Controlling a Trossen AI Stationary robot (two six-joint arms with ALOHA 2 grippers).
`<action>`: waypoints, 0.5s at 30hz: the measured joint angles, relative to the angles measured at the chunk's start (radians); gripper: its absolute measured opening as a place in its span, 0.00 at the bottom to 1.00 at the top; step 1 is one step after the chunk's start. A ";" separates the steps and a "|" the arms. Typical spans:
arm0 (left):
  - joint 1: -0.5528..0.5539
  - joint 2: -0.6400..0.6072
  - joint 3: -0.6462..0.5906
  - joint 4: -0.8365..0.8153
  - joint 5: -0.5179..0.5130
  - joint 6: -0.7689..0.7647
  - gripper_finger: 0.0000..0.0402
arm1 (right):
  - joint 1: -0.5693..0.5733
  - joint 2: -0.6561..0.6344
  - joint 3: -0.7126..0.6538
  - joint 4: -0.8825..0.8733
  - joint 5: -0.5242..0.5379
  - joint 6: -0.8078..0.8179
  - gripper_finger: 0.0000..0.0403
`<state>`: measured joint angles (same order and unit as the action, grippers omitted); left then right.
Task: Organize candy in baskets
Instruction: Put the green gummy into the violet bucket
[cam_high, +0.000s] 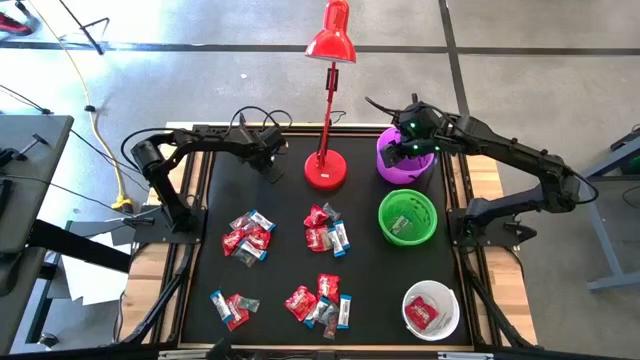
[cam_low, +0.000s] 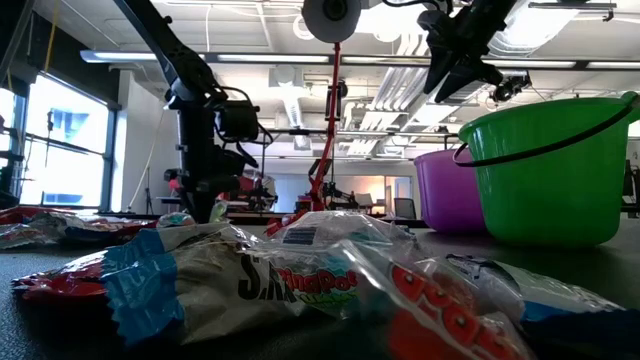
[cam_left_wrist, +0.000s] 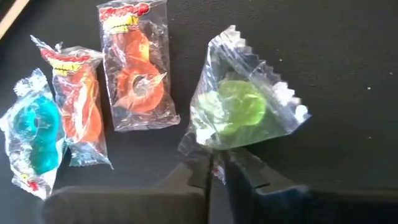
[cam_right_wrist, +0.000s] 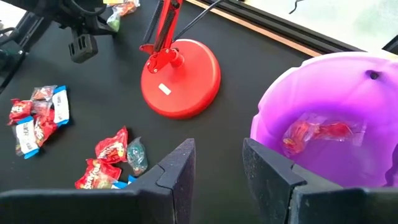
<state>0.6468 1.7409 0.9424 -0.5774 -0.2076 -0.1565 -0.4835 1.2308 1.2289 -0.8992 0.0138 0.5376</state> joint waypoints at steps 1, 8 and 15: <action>0.000 0.000 0.000 -0.001 0.003 -0.007 0.02 | 0.000 0.000 0.000 0.000 0.000 0.006 0.32; -0.015 -0.009 -0.001 -0.035 0.018 -0.057 0.00 | 0.000 0.000 0.000 0.000 0.000 0.006 0.32; -0.085 -0.101 -0.004 -0.092 0.058 -0.115 0.00 | 0.000 0.000 0.000 0.003 0.000 0.005 0.32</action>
<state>0.5617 1.6397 0.9386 -0.6691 -0.1497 -0.2714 -0.4832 1.2308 1.2289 -0.8966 0.0139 0.5423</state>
